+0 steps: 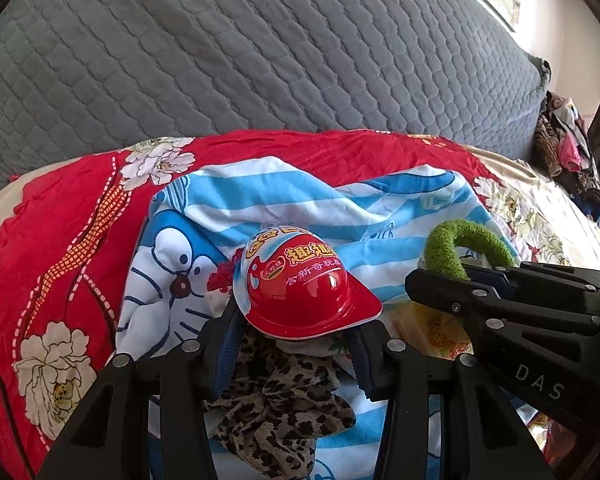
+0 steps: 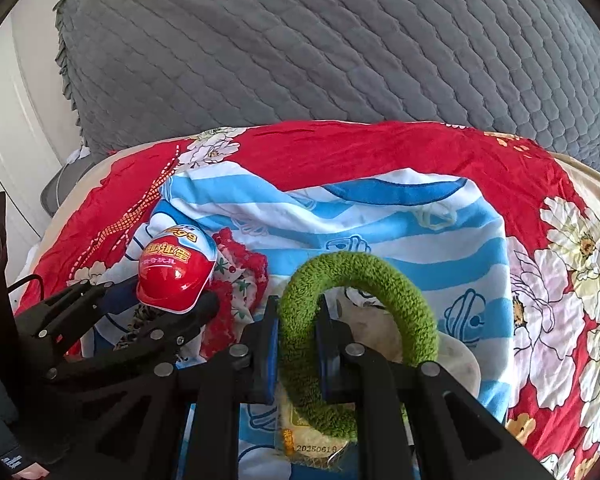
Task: Organize objects
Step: 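Lower and release the red egg with the left tool while the right tool releases the ring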
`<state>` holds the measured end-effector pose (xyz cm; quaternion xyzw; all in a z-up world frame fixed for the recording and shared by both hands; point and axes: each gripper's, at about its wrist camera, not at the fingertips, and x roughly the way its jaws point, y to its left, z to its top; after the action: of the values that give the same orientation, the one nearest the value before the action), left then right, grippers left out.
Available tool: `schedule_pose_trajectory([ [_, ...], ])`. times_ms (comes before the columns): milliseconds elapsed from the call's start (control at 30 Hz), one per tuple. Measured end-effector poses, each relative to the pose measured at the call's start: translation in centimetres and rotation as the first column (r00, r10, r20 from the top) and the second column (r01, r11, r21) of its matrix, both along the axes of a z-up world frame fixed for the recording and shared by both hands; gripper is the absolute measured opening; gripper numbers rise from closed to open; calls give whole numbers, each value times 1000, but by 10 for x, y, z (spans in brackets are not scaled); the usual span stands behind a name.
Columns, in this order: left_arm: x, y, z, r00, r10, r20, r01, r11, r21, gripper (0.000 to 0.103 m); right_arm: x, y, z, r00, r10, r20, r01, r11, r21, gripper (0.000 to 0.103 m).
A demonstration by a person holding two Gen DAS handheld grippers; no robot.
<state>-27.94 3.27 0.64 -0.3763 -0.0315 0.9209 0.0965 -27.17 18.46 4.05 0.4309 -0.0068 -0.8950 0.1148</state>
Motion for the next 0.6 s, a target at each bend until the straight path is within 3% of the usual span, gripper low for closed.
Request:
schedule_pose_trajectory([
  [267, 3, 0, 0, 1000, 11, 4, -11, 1000, 0, 50, 0, 0, 2, 1000, -1, 2, 1, 1000, -3, 17],
  [433, 4, -3, 1, 1000, 28, 7, -28, 1000, 6, 62, 2, 1, 4, 1000, 1, -1, -1, 1000, 2, 17],
  [600, 8, -7, 5, 999, 36, -2, -36, 999, 11, 68, 5, 2, 7, 1000, -1, -6, 1, 1000, 10, 17],
])
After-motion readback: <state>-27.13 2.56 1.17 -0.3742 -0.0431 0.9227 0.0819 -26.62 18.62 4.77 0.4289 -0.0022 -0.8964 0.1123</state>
